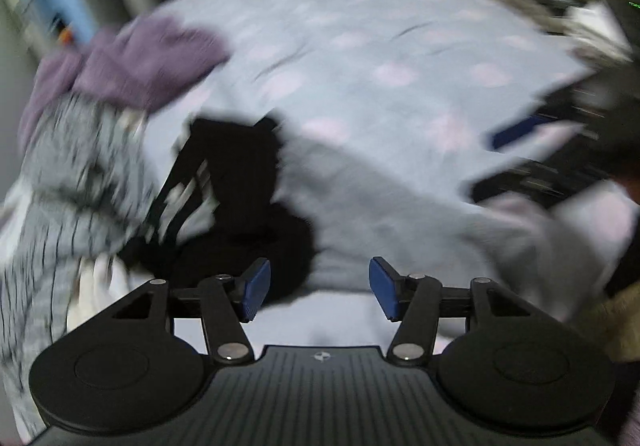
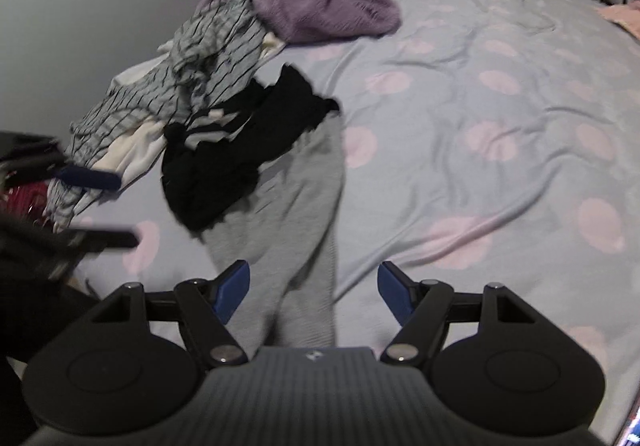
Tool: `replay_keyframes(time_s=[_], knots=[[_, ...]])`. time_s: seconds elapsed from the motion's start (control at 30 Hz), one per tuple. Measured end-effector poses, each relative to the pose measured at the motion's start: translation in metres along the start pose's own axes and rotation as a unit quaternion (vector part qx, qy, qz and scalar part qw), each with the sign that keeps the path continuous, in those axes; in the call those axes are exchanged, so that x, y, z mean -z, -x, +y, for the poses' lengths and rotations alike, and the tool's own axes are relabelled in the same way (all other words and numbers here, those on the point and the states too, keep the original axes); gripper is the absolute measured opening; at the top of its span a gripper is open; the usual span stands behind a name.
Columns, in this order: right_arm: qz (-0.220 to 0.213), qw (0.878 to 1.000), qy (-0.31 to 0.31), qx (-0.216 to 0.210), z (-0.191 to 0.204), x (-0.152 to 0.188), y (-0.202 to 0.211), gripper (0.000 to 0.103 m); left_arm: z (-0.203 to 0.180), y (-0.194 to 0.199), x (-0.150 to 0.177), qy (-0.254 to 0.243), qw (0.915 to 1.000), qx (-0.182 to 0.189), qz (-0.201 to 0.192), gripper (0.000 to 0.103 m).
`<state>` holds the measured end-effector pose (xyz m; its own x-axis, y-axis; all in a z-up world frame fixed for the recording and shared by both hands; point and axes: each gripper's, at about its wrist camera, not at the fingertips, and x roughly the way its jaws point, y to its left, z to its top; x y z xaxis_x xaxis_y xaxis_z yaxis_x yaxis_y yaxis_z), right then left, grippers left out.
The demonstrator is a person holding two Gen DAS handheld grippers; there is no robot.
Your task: Fold clothes
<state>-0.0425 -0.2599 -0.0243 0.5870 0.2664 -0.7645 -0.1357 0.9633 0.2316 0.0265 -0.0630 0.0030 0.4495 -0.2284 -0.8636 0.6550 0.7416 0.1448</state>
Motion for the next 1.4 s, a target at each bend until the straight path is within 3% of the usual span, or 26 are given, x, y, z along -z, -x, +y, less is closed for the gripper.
replay_keyframes(time_s=[0.17,0.27,0.3,0.33,0.37,0.4,0.47,0.53,0.67,0.83,0.97,1.1,1.2,1.3,1.4], knots=[[0.039,0.999,0.012,-0.003,0.011,0.006,-0.031,0.073,0.033,-0.050,0.008,0.028,0.9963,-0.073,0.034,0.053],[0.055,0.998,0.009,0.005,0.011,0.011,-0.049,0.073,0.051,-0.077,0.010,0.089,0.9921,-0.065,0.060,0.052],[0.062,0.998,0.009,0.008,0.011,0.013,-0.055,0.069,0.056,-0.082,0.011,0.104,0.9908,-0.058,0.063,0.051],[0.071,0.997,0.008,0.010,0.010,0.015,-0.061,0.064,0.058,-0.085,0.012,0.113,0.9901,-0.057,0.061,0.040],[0.081,0.997,0.004,0.011,0.008,0.016,-0.066,0.044,0.060,-0.088,0.012,0.117,0.9899,-0.053,0.059,0.031],[0.089,0.996,-0.005,0.008,0.006,0.017,-0.068,0.023,0.056,-0.086,0.010,0.104,0.9914,-0.058,0.053,0.014],[0.095,0.995,-0.020,0.004,0.003,0.017,-0.067,0.014,0.047,-0.083,0.005,0.075,0.9939,-0.071,0.041,0.006],[0.088,0.996,-0.008,0.022,0.005,0.012,-0.052,0.012,0.035,-0.072,-0.002,0.042,0.9962,-0.075,0.010,0.005],[0.058,0.998,-0.005,0.034,0.001,0.002,-0.001,0.012,0.011,-0.037,-0.028,0.027,0.9961,-0.047,-0.069,0.004],[0.054,0.997,0.003,0.052,-0.005,0.011,0.070,0.012,-0.042,0.016,-0.052,-0.033,0.9878,0.053,-0.143,0.004],[0.095,0.992,0.029,0.077,-0.002,0.040,0.103,0.012,-0.085,0.037,-0.040,-0.089,0.9792,0.125,-0.132,0.004],[0.119,0.987,0.045,0.097,-0.009,0.062,0.109,0.017,-0.103,0.036,-0.013,-0.113,0.9803,0.139,-0.083,0.004],[0.118,0.986,0.052,0.106,-0.013,0.063,0.108,0.026,-0.095,0.029,0.003,-0.102,0.9867,0.120,-0.037,0.004],[0.116,0.986,0.061,0.106,-0.014,0.058,0.101,0.028,-0.078,0.019,0.017,-0.075,0.9946,0.071,0.012,0.004],[0.121,0.985,0.076,0.099,-0.011,0.052,0.090,0.033,-0.057,0.007,0.027,-0.045,0.9968,0.017,0.063,0.004]])
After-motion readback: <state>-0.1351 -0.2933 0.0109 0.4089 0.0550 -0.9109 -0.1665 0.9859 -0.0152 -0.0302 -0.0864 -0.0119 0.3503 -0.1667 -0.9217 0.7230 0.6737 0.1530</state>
